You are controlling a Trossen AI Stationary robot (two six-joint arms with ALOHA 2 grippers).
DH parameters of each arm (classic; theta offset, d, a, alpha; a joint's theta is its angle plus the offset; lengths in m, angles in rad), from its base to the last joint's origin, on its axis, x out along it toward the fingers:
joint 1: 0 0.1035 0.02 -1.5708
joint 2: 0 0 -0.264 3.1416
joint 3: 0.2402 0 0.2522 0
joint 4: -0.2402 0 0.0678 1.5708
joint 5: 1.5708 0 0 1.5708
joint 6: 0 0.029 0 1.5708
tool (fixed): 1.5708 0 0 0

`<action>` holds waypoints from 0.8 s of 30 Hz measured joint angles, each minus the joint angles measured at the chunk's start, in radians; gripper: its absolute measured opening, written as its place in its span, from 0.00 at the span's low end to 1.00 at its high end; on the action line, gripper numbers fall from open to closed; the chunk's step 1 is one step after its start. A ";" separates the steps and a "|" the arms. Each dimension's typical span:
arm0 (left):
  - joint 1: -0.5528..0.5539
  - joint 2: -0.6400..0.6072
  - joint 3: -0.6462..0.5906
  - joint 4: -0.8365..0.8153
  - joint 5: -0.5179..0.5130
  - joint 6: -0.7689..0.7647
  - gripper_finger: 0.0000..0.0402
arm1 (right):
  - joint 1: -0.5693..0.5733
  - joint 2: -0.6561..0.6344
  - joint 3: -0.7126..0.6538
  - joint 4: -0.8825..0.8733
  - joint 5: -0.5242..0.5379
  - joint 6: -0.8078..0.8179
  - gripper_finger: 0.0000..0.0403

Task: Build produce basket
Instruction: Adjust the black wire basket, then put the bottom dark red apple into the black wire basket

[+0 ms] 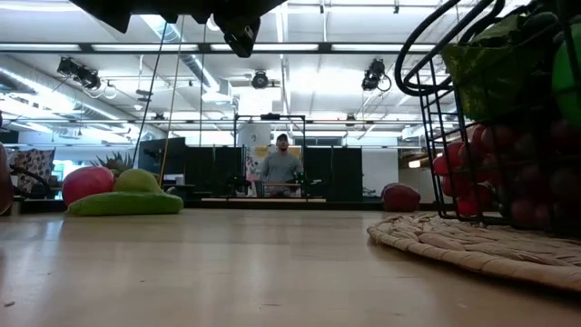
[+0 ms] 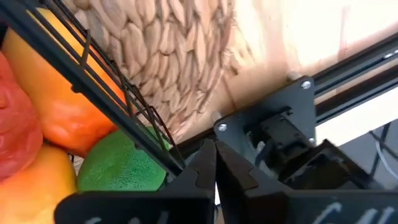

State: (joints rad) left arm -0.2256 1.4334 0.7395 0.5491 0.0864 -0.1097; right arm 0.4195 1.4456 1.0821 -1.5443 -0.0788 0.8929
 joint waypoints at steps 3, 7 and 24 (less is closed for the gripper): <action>0.000 0.000 0.000 0.000 0.000 0.000 0.33 | 0.016 0.000 0.000 -0.002 0.002 0.023 0.02; 0.000 0.000 0.000 0.000 -0.006 0.004 0.33 | 0.031 0.000 0.000 -0.027 0.047 0.065 0.05; 0.030 -0.037 0.000 -0.131 -0.300 -0.029 0.33 | 0.166 -0.008 0.122 0.083 0.564 0.295 0.04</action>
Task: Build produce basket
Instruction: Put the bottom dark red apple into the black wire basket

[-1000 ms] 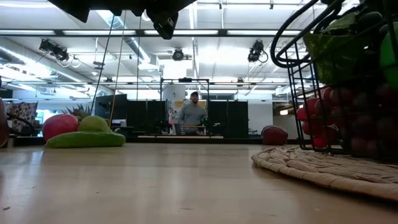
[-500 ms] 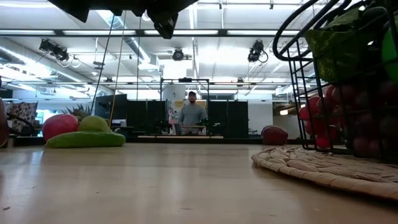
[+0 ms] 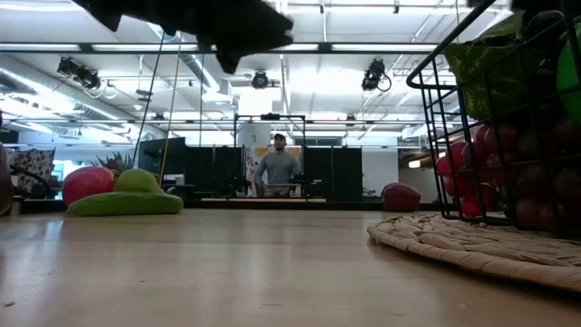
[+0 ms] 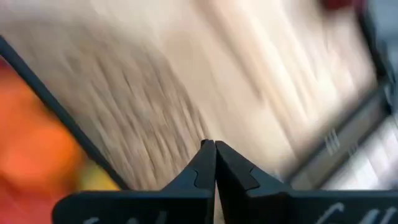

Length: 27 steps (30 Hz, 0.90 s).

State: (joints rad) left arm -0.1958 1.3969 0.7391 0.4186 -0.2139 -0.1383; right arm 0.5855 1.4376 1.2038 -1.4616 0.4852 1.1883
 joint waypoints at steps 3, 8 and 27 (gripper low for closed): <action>0.016 -0.065 0.000 -0.155 -0.070 -0.064 0.33 | 0.003 0.000 -0.003 0.188 0.119 -0.093 0.05; -0.005 -0.186 0.000 -0.364 -0.180 -0.034 0.32 | -0.039 0.001 -0.049 0.548 0.163 -0.369 0.03; -0.358 -0.378 0.002 -0.847 -0.257 -0.820 0.17 | -0.157 -0.024 -0.078 0.849 0.224 -1.067 0.05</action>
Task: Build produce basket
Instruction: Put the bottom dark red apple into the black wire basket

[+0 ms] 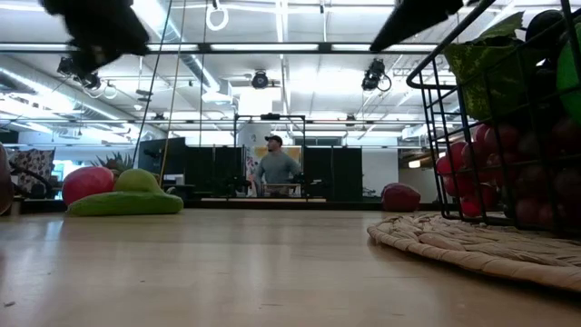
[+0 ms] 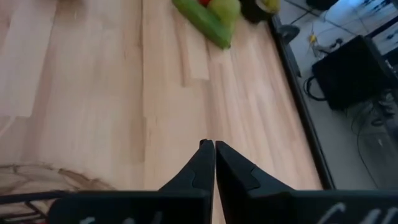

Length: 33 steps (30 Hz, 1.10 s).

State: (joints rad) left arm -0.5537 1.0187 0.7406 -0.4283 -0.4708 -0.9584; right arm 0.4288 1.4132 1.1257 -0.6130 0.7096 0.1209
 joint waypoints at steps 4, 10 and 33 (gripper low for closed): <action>-0.094 0.003 0.000 -0.007 -0.026 -0.146 0.11 | 0.001 -0.034 0.000 0.002 -0.001 -0.015 0.04; -0.156 0.031 0.000 -0.062 -0.177 -0.356 0.02 | 0.028 -0.084 0.000 0.008 -0.023 -0.078 0.04; -0.138 0.489 0.475 -1.004 0.195 -0.630 0.02 | 0.003 -0.071 -0.002 0.079 -0.033 -0.080 0.03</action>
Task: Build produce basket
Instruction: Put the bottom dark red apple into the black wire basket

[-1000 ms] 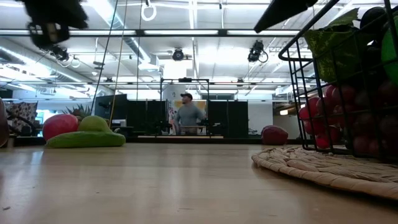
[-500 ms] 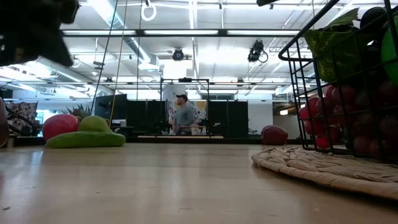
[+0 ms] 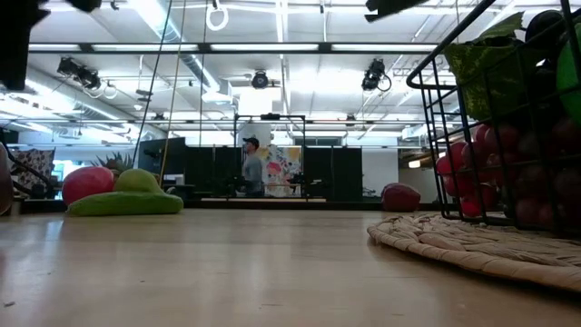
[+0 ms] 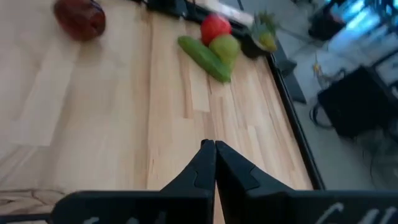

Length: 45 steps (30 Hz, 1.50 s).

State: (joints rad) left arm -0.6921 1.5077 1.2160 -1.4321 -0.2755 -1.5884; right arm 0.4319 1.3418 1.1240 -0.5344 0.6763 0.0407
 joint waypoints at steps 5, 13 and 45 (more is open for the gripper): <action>0.006 0.030 0.041 0.127 0.060 0.009 0.11 | 0.004 0.000 -0.036 -0.013 -0.051 0.085 0.03; -0.051 0.060 0.035 0.269 0.120 0.026 0.44 | 0.013 0.000 -0.079 -0.005 -0.078 0.113 0.03; -0.028 0.196 0.033 0.219 0.223 -0.102 0.88 | 0.013 0.000 -0.079 -0.007 -0.180 0.072 0.04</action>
State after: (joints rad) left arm -0.7196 1.7035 1.2488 -1.2132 -0.0527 -1.6905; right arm 0.4446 1.3418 1.0447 -0.5415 0.4962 0.1127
